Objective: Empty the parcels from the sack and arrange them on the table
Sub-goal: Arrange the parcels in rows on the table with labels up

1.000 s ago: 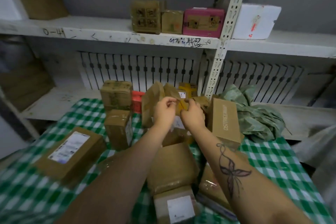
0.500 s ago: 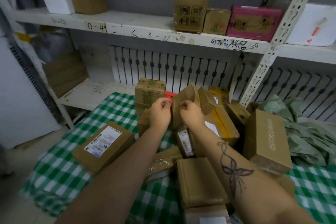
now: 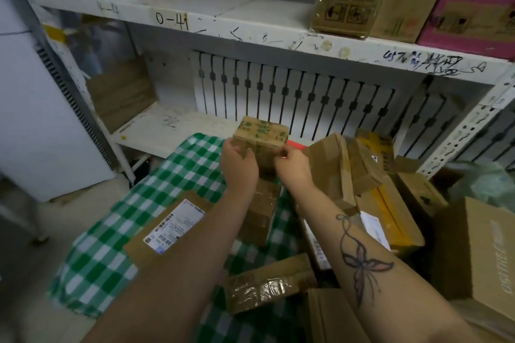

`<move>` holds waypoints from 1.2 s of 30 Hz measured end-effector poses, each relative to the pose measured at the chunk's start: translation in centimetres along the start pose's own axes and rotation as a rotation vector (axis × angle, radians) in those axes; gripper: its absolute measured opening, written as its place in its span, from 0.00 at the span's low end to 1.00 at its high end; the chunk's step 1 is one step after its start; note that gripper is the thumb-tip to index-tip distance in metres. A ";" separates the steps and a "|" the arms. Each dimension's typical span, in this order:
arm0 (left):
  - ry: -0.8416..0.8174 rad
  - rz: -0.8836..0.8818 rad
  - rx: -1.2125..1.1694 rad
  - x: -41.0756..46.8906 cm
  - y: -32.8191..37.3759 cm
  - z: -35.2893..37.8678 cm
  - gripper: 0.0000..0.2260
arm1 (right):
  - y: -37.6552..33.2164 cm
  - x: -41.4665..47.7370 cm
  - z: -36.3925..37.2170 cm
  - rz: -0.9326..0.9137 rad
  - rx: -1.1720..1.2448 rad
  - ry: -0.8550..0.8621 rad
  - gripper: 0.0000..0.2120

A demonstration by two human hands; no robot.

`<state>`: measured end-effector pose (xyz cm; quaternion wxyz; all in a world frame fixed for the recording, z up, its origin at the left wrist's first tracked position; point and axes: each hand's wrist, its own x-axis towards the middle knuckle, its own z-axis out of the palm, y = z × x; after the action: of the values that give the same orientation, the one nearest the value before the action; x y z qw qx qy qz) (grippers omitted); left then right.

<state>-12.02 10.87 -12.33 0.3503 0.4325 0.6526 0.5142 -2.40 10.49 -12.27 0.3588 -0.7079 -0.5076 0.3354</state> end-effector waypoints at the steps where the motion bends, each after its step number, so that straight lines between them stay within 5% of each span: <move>1: 0.011 -0.015 0.005 0.9 -0.3 0.2 0.19 | -0.1 0.5 0.2 0.013 0.003 0.016 0.14; 6: -0.002 -0.130 0.113 5.7 -2.0 0.2 0.26 | -0.8 3.3 1.9 0.158 0.056 0.143 0.28; 15: -0.484 -0.279 0.040 13.0 -1.7 -0.4 0.25 | -3.3 8.0 5.3 0.540 0.334 0.296 0.35; 18: -0.472 -0.234 0.103 14.0 -1.5 -1.2 0.27 | -3.3 9.3 6.7 0.588 0.338 0.357 0.39; 22: -0.376 -0.203 0.174 15.8 -1.4 -2.7 0.25 | -6.5 8.9 8.4 0.587 0.432 0.268 0.28; 26: -0.265 -0.186 0.064 17.8 -2.4 -4.4 0.21 | -7.4 9.7 10.6 0.595 0.572 0.219 0.37; 30: -0.151 -0.143 -0.063 18.7 -3.1 -7.0 0.17 | -8.0 10.2 13.3 0.603 0.652 0.193 0.34; 36: -0.098 -0.170 -0.082 20.0 -5.1 -9.9 0.16 | -8.1 10.0 16.0 0.613 0.658 0.173 0.04</move>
<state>-29.57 25.18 -15.34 0.4417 0.3853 0.6474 0.4871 -17.10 24.59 -14.81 0.4896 -0.6994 -0.1094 0.5091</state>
